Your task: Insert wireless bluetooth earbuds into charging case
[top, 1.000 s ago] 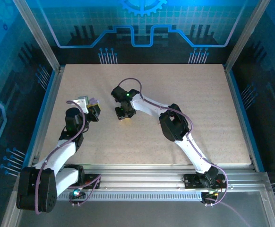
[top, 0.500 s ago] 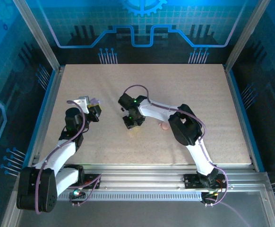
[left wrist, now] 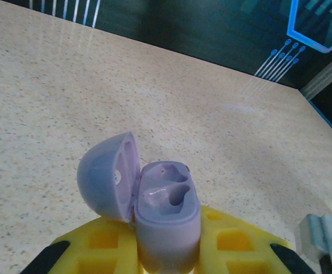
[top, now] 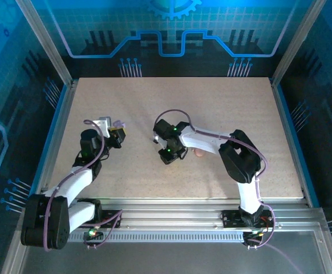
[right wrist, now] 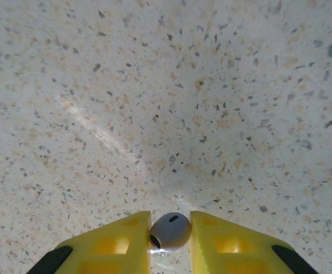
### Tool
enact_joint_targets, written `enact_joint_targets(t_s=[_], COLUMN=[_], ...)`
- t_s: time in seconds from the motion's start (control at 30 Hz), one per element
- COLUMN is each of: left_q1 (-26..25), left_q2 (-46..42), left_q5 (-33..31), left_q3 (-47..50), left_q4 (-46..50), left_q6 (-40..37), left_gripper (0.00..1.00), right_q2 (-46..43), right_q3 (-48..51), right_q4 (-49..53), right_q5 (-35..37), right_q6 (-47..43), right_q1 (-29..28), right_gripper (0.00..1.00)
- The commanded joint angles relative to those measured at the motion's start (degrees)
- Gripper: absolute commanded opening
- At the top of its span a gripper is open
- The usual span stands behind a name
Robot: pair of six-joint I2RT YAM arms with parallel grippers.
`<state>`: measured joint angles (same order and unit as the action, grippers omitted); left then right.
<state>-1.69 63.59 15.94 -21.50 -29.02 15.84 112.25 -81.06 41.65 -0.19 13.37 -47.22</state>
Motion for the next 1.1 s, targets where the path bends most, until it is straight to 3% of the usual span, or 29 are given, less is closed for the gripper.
enact_joint_targets(t_s=[0.0, 0.4, 0.67, 1.07], left_q1=[-0.8, -9.6, -14.2, -14.9], left_q2=[1.6, 2.0, 0.6, 0.6], left_q5=[5.7, 14.8, 21.5, 26.3], left_q3=[-1.1, -3.5, -5.1, -7.2], left_q4=[-5.1, -0.5, 1.4, 2.2], left_q6=[2.5, -7.6, -13.7, -19.0], left_gripper=[0.17, 0.17, 0.17, 0.18], right_q2=[-5.5, -21.9, -28.0, -32.3], right_q3=[1.6, 10.4, 11.5, 13.5], right_q4=[-8.8, -24.9, -29.3, -31.8], right_q5=[1.8, 4.5, -2.3, -5.4], right_q6=[-2.4, -18.7, -29.5, -36.1], right_q1=[0.8, 3.2, 3.8, 2.2], right_gripper=[0.23, 0.23, 0.24, 0.24])
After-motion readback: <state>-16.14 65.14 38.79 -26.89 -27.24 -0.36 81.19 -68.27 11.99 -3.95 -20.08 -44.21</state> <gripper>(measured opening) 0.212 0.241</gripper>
